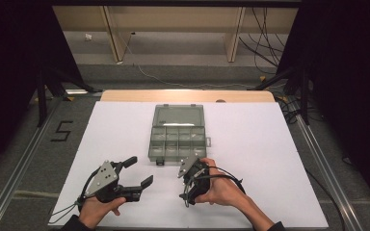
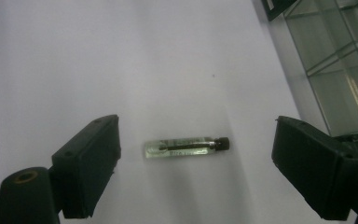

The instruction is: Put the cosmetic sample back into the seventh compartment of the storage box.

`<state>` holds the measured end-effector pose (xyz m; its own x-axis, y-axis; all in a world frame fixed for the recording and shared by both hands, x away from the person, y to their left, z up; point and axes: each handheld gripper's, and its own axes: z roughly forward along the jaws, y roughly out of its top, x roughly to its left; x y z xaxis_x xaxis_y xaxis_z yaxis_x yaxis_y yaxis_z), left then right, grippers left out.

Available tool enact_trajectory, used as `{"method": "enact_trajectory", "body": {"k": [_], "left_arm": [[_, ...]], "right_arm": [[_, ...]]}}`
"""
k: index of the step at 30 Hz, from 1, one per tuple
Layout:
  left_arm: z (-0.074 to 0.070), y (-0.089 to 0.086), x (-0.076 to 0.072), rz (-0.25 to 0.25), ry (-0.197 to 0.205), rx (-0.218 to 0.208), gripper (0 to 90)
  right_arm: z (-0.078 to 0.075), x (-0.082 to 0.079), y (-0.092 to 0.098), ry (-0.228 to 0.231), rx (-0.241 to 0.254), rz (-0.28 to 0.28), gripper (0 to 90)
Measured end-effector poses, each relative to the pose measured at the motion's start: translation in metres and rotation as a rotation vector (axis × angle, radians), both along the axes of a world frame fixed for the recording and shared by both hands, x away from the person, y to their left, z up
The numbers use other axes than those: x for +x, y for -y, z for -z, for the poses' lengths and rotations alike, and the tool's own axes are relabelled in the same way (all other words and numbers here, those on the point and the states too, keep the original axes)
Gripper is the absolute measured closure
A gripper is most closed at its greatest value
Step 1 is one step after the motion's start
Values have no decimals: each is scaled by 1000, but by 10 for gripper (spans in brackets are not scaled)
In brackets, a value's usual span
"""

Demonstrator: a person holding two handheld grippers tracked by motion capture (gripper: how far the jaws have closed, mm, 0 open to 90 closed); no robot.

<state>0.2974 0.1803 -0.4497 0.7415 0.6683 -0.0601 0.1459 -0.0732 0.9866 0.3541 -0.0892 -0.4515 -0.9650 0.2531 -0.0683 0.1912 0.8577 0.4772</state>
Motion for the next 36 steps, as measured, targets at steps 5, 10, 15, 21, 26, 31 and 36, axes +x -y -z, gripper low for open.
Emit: {"method": "enact_trajectory", "body": {"k": [5,10,15,21,26,31,36], "left_arm": [[0,0,0,0,0,1,158],[0,0,0,0,0,1,158],[0,0,0,1,-1,1,158],[0,0,0,1,0,0,158],[0,0,0,1,-1,0,158],[0,0,0,1,0,0,158],[0,0,0,1,0,0,158]], "right_arm": [[4,2,-3,-18,-21,-7,165],[7,4,-4,-33,-37,-10,166],[10,6,-5,-42,-55,-11,171],[14,8,-7,-56,-66,-21,194],[15,9,-8,-60,-84,-29,236],[17,10,-8,-65,-85,-32,261],[17,10,-8,-75,-89,-33,295]]}}
